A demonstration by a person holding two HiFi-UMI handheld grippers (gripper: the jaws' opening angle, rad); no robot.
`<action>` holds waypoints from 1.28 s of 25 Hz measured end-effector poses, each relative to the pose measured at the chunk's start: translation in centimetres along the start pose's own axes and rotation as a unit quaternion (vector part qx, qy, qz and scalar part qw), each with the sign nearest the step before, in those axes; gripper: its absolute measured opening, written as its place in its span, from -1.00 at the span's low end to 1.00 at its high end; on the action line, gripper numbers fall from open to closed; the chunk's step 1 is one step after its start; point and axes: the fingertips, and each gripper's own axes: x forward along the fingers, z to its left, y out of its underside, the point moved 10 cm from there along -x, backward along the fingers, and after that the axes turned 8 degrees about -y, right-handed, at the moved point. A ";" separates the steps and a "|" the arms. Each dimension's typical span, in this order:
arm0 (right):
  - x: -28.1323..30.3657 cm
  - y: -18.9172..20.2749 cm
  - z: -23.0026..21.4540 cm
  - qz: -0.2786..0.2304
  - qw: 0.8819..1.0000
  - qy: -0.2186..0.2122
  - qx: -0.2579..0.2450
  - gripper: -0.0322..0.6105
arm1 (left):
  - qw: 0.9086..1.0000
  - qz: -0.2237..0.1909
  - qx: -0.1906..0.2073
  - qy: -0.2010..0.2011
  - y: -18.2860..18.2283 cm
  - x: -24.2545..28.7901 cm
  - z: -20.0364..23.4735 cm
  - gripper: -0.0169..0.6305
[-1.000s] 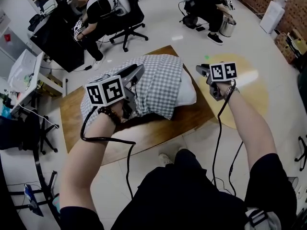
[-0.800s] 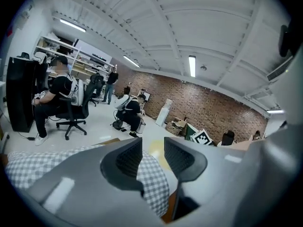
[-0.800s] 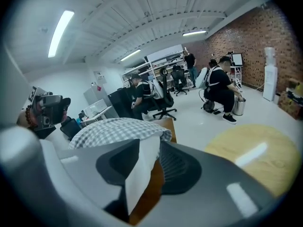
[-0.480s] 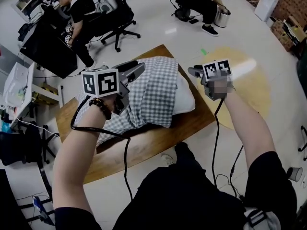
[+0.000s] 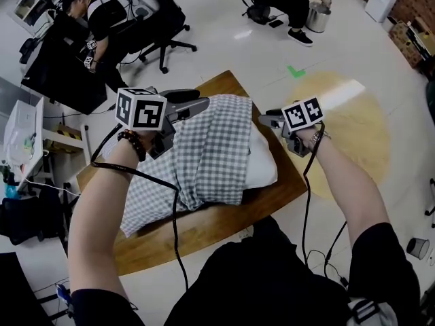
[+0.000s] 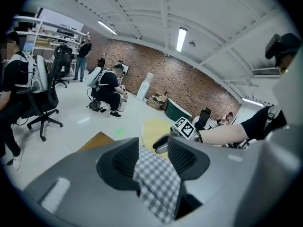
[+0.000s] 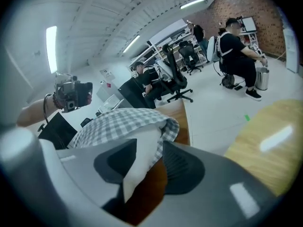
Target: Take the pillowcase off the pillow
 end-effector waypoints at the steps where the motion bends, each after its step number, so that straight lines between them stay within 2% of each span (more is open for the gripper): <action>1: 0.3 -0.4 -0.7 0.003 1.000 -0.007 0.006 -0.37 | 1.000 0.006 0.004 0.004 -0.8 0.5 1.0 -0.35; 6: 2.0 -2.7 -2.8 0.008 0.997 -0.059 0.051 -0.32 | 0.998 0.046 0.019 0.023 -3.9 2.5 6.2 -0.32; 14: 5.2 -3.3 -5.2 0.012 0.984 -0.141 0.106 -0.23 | 0.992 0.113 0.025 0.049 -2.2 6.3 13.3 -0.23; 23: 8.3 -4.1 -7.4 0.040 0.969 -0.198 0.143 -0.23 | 0.979 0.195 0.039 0.050 -1.0 9.6 20.2 -0.20; 28: 9.6 -4.6 -7.9 0.046 0.960 -0.227 0.155 -0.23 | 0.968 0.240 0.041 0.062 0.5 11.5 22.5 -0.20; 32: 10.3 -5.6 -7.8 0.053 0.956 -0.239 0.160 -0.24 | 0.960 0.263 0.059 0.073 0.9 12.4 24.0 -0.20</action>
